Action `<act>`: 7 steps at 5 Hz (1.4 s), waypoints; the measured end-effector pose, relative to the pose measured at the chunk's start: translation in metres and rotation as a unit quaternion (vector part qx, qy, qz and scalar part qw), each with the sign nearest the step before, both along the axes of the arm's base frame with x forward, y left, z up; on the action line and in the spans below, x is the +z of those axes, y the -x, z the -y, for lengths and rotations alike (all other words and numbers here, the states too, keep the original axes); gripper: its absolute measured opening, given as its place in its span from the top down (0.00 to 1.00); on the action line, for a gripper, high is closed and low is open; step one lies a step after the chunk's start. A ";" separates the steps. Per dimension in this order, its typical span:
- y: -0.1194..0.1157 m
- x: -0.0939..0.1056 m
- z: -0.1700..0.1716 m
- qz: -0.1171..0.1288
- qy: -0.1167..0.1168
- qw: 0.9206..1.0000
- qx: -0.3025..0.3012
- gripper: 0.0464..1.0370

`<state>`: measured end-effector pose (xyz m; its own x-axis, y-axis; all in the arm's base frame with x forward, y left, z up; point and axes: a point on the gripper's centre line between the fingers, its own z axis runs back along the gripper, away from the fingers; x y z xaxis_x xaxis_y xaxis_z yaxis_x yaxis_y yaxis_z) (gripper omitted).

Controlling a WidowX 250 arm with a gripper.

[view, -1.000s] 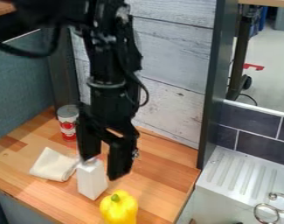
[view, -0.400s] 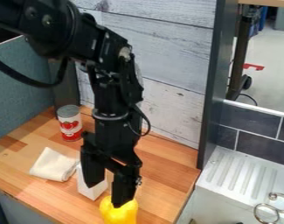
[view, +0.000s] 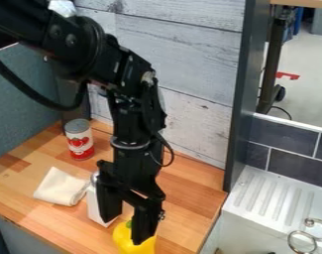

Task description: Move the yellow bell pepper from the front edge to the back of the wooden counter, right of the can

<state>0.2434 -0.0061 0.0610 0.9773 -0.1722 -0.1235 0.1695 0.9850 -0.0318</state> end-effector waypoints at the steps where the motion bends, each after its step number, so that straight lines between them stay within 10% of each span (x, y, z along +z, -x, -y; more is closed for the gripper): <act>1: -0.001 -0.006 0.000 -0.004 -0.002 1.000 0.006 0.07; 4: -0.005 -0.004 0.006 -0.005 -0.004 1.000 0.004 0.82; 6: -0.012 0.014 0.012 -0.016 0.018 1.000 -0.009 0.93; 7: -0.034 0.049 0.016 0.023 0.032 0.999 -0.024 0.93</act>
